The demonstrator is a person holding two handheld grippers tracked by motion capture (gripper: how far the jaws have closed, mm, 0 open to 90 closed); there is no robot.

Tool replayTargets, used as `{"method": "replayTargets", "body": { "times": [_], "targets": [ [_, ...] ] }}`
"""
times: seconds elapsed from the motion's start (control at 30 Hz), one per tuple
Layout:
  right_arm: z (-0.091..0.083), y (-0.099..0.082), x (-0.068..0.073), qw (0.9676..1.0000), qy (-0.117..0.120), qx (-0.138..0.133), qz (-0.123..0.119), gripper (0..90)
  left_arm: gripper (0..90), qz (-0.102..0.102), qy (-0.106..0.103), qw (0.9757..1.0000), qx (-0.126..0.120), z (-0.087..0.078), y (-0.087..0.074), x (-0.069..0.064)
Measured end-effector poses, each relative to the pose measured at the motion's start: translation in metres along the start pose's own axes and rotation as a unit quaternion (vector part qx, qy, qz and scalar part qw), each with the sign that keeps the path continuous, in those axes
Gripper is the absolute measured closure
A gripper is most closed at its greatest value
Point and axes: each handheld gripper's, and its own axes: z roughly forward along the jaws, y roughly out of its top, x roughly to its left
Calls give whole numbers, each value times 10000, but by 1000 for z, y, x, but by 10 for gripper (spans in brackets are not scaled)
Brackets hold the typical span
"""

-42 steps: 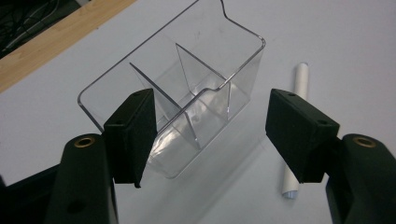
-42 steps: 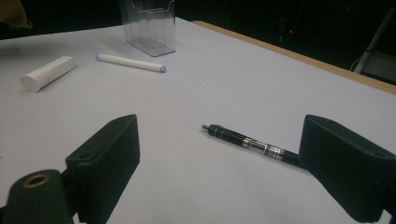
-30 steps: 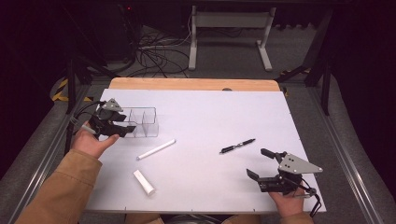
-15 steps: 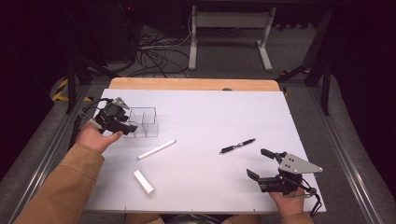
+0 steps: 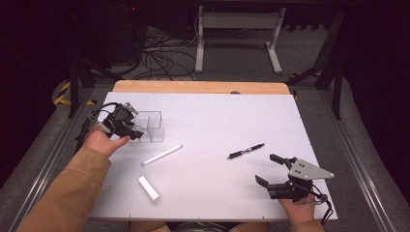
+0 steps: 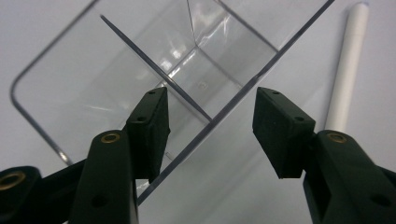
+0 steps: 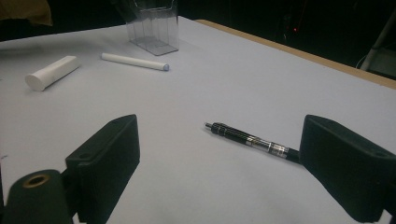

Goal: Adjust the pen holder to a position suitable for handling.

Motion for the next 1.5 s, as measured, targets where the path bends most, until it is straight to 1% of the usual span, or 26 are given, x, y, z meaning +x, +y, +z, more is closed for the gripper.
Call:
{"method": "replayTargets", "body": {
  "times": [0.03,0.07,0.17,0.23,0.37,0.4,0.43,0.47,0.53,0.57,0.6,0.73,0.77,0.87,0.9,0.97,1.0,1.03,1.1,1.17,1.2,1.27,1.37,1.43,1.5],
  "targets": [
    [0,0,0,10000,12,-12,15,132,480,6,26,10000,46,2,0,0],
    [0,0,0,10000,16,-14,19,132,477,5,3,10000,68,5,1,0],
    [0,0,0,10000,14,-22,11,132,475,9,-30,9999,103,6,1,0],
    [0,-1,0,10000,21,-20,17,131,473,56,18,9999,107,6,1,0],
    [0,-1,0,10000,27,-11,22,131,490,91,-1,9999,129,6,1,0],
    [0,-1,0,10000,27,-11,22,131,490,63,-9,9999,143,5,1,-1],
    [1,-1,0,10000,27,-8,23,131,505,78,-22,9999,123,5,0,-1],
    [1,-1,0,10000,27,-8,23,131,505,109,-20,9998,140,5,0,-1],
    [1,-1,0,10000,25,7,31,131,535,119,-13,9998,166,3,-1,-1],
    [1,-1,0,10000,25,7,31,131,535,137,-27,9997,191,3,-1,-2],
    [1,-1,0,10000,17,13,2,131,562,166,-14,9996,215,2,-2,-2],
    [1,-1,0,10000,26,9,33,131,619,249,-74,9990,356,0,-5,-4],
    [1,-1,0,10000,26,9,33,131,633,249,-74,9990,356,0,-5,-4],
    [1,-1,0,10000,30,17,17,130,685,420,-64,9980,476,-1,-7,-6],
    [1,-1,0,10000,30,17,17,130,696,420,-64,9980,476,-1,-7,-6],
    [1,-1,0,10000,35,24,21,130,713,546,-64,9971,527,-1,-8,-8],
    [2,-1,0,10000,27,28,17,129,718,565,-39,9971,510,-1,-9,-9],
    [2,-1,0,10000,27,28,13,129,723,669,-33,9963,545,-2,-8,-10],
    [2,-1,0,10000,33,27,16,128,727,681,-20,9961,561,-2,-8,-10],
    [2,-1,0,10000,38,39,14,128,745,741,-29,9957,553,-2,-8,-11],
    [2,-1,0,10000,38,40,16,128,751,741,-17,9957,556,-2,-8,-12],
    [2,-1,0,10000,42,29,17,128,768,816,16,9951,549,-2,-8,-13],
    [2,-1,-1,10000,45,27,22,128,786,863,45,9947,549,-3,-7,-15],
    [2,-1,0,10000,53,31,22,127,829,915,22,9943,542,-4,-6,-15],
    [2,-1,0,10000,48,35,13,127,872,996,-73,9939,475,-6,-5,-16]
  ]
}}
